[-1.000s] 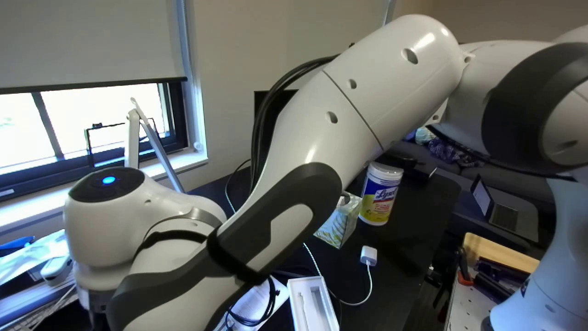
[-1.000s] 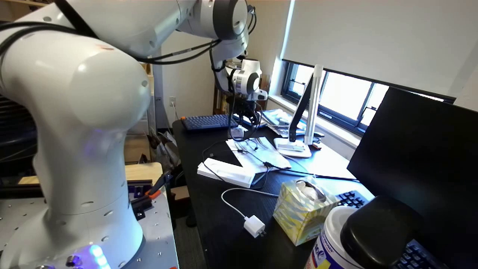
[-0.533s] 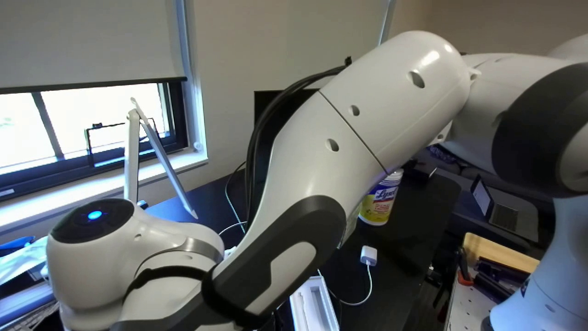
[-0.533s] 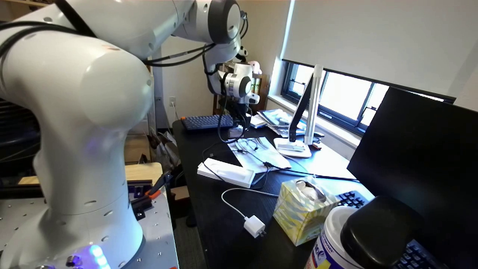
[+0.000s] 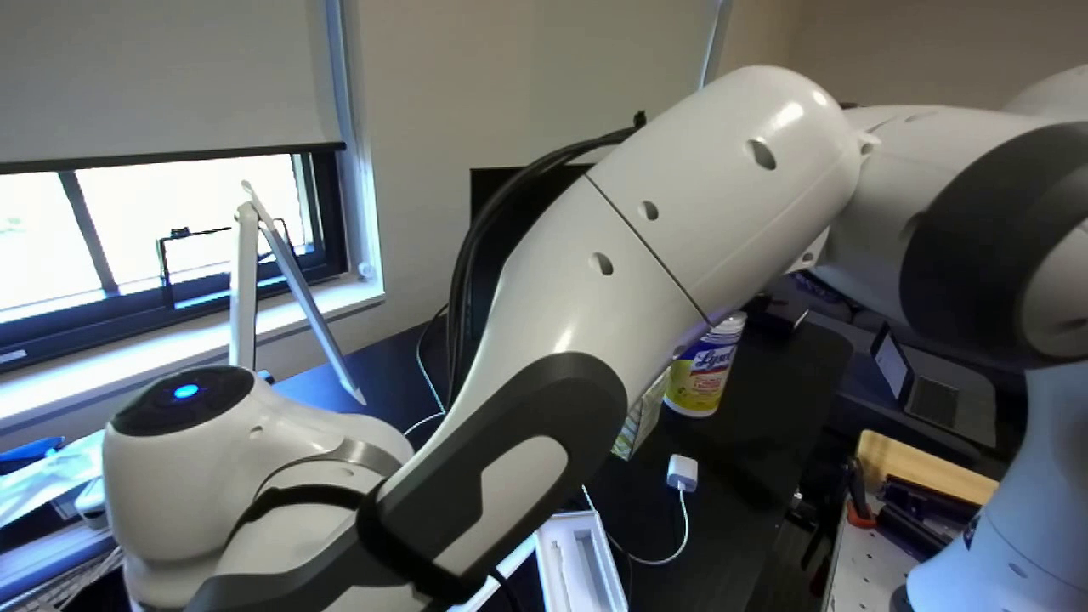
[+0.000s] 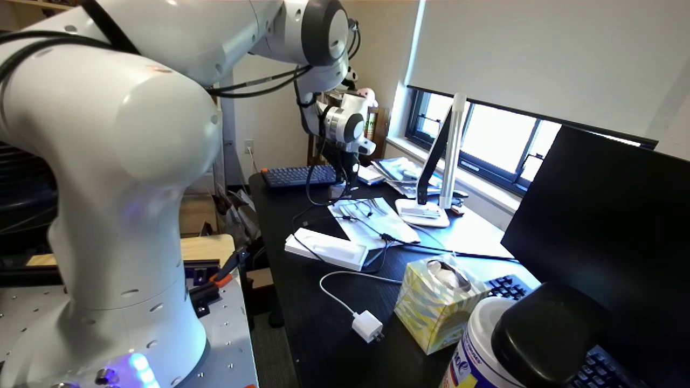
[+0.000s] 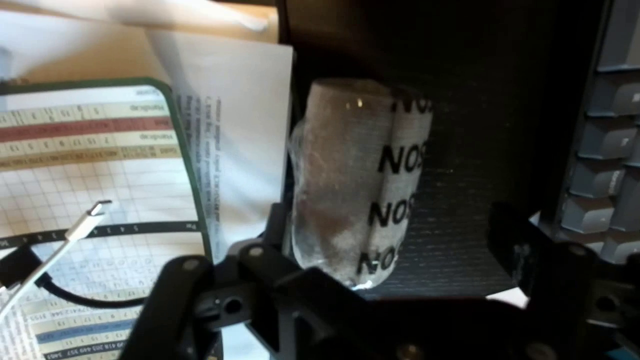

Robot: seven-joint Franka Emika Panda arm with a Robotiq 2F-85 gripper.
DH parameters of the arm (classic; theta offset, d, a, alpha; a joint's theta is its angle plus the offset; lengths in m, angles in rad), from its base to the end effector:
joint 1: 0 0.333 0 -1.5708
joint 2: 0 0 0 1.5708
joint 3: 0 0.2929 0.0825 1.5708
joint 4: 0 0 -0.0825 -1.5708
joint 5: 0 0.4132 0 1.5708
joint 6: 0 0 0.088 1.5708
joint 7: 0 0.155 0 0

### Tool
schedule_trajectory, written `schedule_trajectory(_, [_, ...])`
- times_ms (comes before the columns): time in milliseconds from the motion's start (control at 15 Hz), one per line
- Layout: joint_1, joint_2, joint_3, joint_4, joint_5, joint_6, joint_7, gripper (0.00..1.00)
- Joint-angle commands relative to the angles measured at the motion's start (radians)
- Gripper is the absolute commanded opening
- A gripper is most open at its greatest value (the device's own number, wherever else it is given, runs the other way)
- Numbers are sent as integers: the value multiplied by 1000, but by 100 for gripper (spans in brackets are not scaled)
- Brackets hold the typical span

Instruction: Pick the object and put it on the tissue box

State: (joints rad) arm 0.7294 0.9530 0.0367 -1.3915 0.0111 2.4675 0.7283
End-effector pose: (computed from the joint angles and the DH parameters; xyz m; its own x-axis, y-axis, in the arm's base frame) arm 0.5399 0.5151 0.0630 0.9978 0.0086 0.0663 0.0159 -0.9938 -0.1099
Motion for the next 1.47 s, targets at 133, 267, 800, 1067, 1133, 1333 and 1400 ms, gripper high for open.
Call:
schedule_trajectory(133, [-29, -3, 48, 18, 48, -108, -2, 74])
schedule_trajectory(267, [-31, -3, 51, 21, 47, -122, -4, 60])
schedule_trajectory(800, [-54, -35, 64, 22, 30, -156, -58, 22])
schedule_trajectory(1067, [-74, -191, 54, -86, -13, -162, -192, 17])
schedule_trajectory(1133, [-86, -243, 54, -126, -15, -162, -230, 17])
schedule_trajectory(1333, [-123, -384, 52, -239, -4, -145, -323, 17])
schedule_trajectory(1400, [-131, -438, 43, -288, -6, -128, -336, 17])
